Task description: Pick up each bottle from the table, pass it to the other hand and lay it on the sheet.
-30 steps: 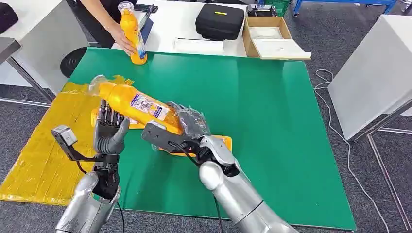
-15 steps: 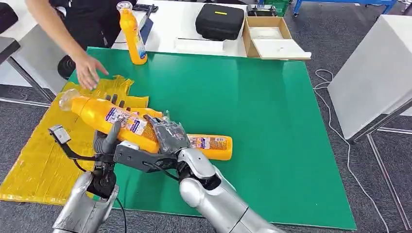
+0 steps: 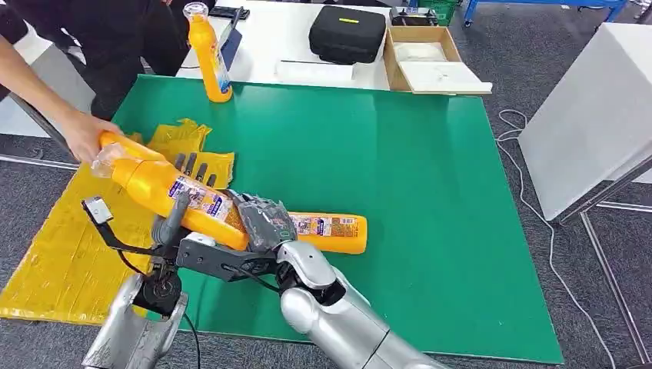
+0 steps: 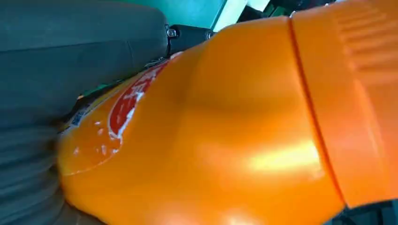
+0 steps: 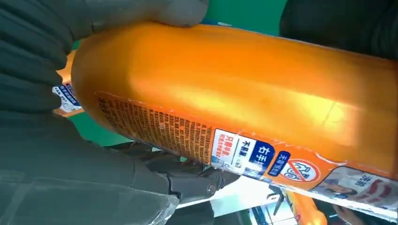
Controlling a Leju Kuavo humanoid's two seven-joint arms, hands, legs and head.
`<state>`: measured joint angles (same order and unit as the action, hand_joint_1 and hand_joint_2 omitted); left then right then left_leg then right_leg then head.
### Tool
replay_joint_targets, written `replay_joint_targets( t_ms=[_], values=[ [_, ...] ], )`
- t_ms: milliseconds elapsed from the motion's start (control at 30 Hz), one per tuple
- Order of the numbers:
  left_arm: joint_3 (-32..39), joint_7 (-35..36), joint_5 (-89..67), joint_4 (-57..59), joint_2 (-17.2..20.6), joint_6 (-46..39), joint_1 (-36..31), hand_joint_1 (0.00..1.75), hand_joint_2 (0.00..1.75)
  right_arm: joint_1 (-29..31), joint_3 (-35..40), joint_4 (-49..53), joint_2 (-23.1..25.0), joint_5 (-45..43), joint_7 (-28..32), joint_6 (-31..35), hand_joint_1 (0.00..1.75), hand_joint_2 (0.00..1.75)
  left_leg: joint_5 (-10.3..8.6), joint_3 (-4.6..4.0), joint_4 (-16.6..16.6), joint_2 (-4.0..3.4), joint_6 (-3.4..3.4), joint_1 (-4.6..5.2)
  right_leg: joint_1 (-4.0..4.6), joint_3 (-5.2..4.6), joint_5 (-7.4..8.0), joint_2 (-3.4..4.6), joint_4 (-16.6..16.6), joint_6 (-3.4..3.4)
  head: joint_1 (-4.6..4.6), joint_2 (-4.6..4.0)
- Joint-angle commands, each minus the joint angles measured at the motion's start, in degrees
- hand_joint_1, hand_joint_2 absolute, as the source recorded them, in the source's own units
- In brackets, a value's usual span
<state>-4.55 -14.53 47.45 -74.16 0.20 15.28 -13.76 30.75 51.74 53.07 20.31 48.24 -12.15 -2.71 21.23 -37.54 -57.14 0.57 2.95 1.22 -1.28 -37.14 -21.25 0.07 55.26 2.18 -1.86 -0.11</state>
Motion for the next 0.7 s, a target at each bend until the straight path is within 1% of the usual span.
replay_joint_targets(
  t_ms=[33,100,133,167,200,233,267,300,333,367,400,433,467,533,600,633,667,700],
  values=[
    [-1.61,3.07,1.21,1.87,-3.0,1.72,-6.16,0.0,1.75,-2.41,5.72,-2.63,-0.43,1.18,0.21,-0.83,1.75,1.75,0.15,0.39,-0.03,0.26,-0.29,-0.17,0.16,0.51,-0.22,-0.31,-0.04,-0.18,0.0,0.0],
    [-2.21,3.38,1.17,2.02,-3.3,1.57,-6.75,0.0,1.75,-2.78,5.23,-2.01,-0.69,1.68,0.11,-0.85,1.75,1.75,0.04,0.17,-0.01,0.29,-0.18,-0.13,0.12,0.28,-0.12,-0.32,-0.05,-0.11,0.02,0.0],
    [-2.47,3.64,1.15,2.11,-3.4,1.51,-6.93,0.3,1.75,-3.1,4.84,-1.56,-0.83,1.91,-0.04,-0.98,1.75,1.75,0.1,0.3,-0.04,0.39,-0.26,-0.17,0.16,0.42,-0.21,-0.44,-0.03,-0.16,0.0,0.0],
    [-2.51,3.61,1.14,2.11,-3.48,1.5,-6.93,0.3,1.75,-3.17,4.79,-1.6,-0.95,1.89,-0.03,-0.96,1.75,1.75,0.04,0.21,0.0,0.37,-0.2,-0.12,0.11,0.3,-0.15,-0.42,-0.05,-0.12,0.02,0.0],
    [-2.51,3.61,1.14,2.11,-3.48,1.5,-6.93,1.64,1.75,-3.17,4.79,-1.6,-0.95,1.89,-0.03,-0.96,1.75,1.75,0.11,0.32,-0.05,0.4,-0.27,-0.17,0.16,0.43,-0.22,-0.47,-0.03,-0.17,0.02,0.0],
    [-2.73,3.86,1.36,2.31,-3.65,1.8,-7.21,1.75,1.75,-3.39,4.53,-1.35,-1.04,2.06,-0.14,-0.93,1.75,1.75,0.08,0.26,-0.02,0.34,-0.23,-0.15,0.15,0.33,-0.17,-0.4,-0.05,-0.15,0.0,0.0],
    [-2.79,3.95,1.46,2.45,-3.84,1.85,-7.64,1.75,1.75,-3.7,4.17,-0.86,-1.18,2.34,-0.32,-0.99,1.75,1.75,0.02,0.16,0.02,0.26,-0.16,-0.1,0.1,0.19,-0.07,-0.32,-0.07,-0.14,0.0,0.0],
    [-2.79,3.95,1.45,2.41,-3.87,1.84,-7.78,1.75,1.75,-3.7,4.15,-0.86,-1.21,2.34,-0.32,-0.99,1.75,1.75,0.11,0.31,-0.04,0.35,-0.26,-0.18,0.17,0.4,-0.18,-0.43,-0.05,-0.2,0.0,0.0],
    [-2.74,4.08,1.49,2.84,-3.98,1.88,-8.37,1.75,1.75,-4.12,3.76,-0.32,-1.44,2.85,-0.64,-1.13,1.75,1.75,0.03,0.18,-0.01,0.32,-0.19,-0.13,0.12,0.24,-0.11,-0.4,-0.05,-0.16,0.0,0.0],
    [-2.65,4.24,1.53,3.1,-4.07,1.98,-8.75,1.75,1.75,-4.39,3.47,-0.04,-1.54,3.03,-0.75,-1.19,1.75,1.75,0.1,0.3,-0.05,0.39,-0.27,-0.17,0.16,0.38,-0.2,-0.49,-0.03,-0.21,0.0,0.0],
    [-2.57,4.41,1.57,3.52,-4.12,2.11,-9.18,1.75,1.75,-4.61,3.27,0.18,-1.64,3.27,-0.81,-1.28,1.75,1.75,0.0,0.12,-0.01,0.29,-0.17,-0.13,0.13,0.16,-0.08,-0.37,-0.06,-0.15,0.02,0.0],
    [-2.57,4.53,1.56,3.98,-4.14,2.15,-9.65,1.75,1.75,-4.79,3.12,0.33,-1.75,3.43,-0.84,-1.33,1.75,1.75,0.08,0.29,-0.05,0.41,-0.26,-0.17,0.17,0.35,-0.19,-0.5,-0.03,-0.21,0.0,0.0],
    [-2.48,4.65,1.58,4.29,-4.2,2.21,-9.91,1.75,1.75,-4.95,3.01,0.38,-1.81,3.61,-0.86,-1.38,1.75,1.75,0.01,0.14,0.0,0.27,-0.18,-0.12,0.12,0.13,-0.09,-0.36,-0.06,-0.16,0.0,0.0],
    [-2.34,4.73,1.6,4.34,-4.27,2.3,-9.93,1.75,1.75,-5.2,2.98,0.51,-1.94,3.82,-0.88,-1.43,1.75,1.75,0.15,0.43,-0.08,0.38,-0.34,-0.22,0.22,0.48,-0.27,-0.5,-0.03,-0.26,0.02,0.0],
    [-2.35,4.73,1.6,4.35,-4.26,2.32,-9.9,1.75,1.75,-5.29,2.99,0.45,-2.02,3.82,-0.88,-1.44,1.75,1.75,0.09,0.32,-0.03,0.24,-0.25,-0.16,0.16,0.31,-0.16,-0.32,-0.05,-0.21,0.02,0.0],
    [-2.19,4.72,1.62,4.17,-4.27,2.39,-9.67,1.75,1.75,-5.44,2.94,0.57,-2.05,3.93,-0.93,-1.4,1.75,1.75,0.0,0.13,0.02,0.06,-0.15,-0.1,0.1,0.08,-0.02,-0.11,-0.08,-0.16,0.0,0.0],
    [-2.01,4.75,1.58,3.85,-4.31,2.41,-9.53,1.75,1.75,-5.66,2.75,0.87,-2.19,4.17,-1.01,-1.37,1.75,1.75,0.09,0.32,-0.02,0.19,-0.26,-0.17,0.16,0.34,-0.15,-0.26,-0.06,-0.23,0.0,0.0],
    [-2.0,4.75,1.58,3.86,-4.29,2.42,-9.49,1.75,1.75,-5.71,2.75,0.85,-2.21,4.17,-1.01,-1.37,1.75,1.75,0.05,0.23,0.0,0.09,-0.21,-0.15,0.15,0.21,-0.08,-0.16,-0.08,-0.21,0.02,0.0]
  ],
)
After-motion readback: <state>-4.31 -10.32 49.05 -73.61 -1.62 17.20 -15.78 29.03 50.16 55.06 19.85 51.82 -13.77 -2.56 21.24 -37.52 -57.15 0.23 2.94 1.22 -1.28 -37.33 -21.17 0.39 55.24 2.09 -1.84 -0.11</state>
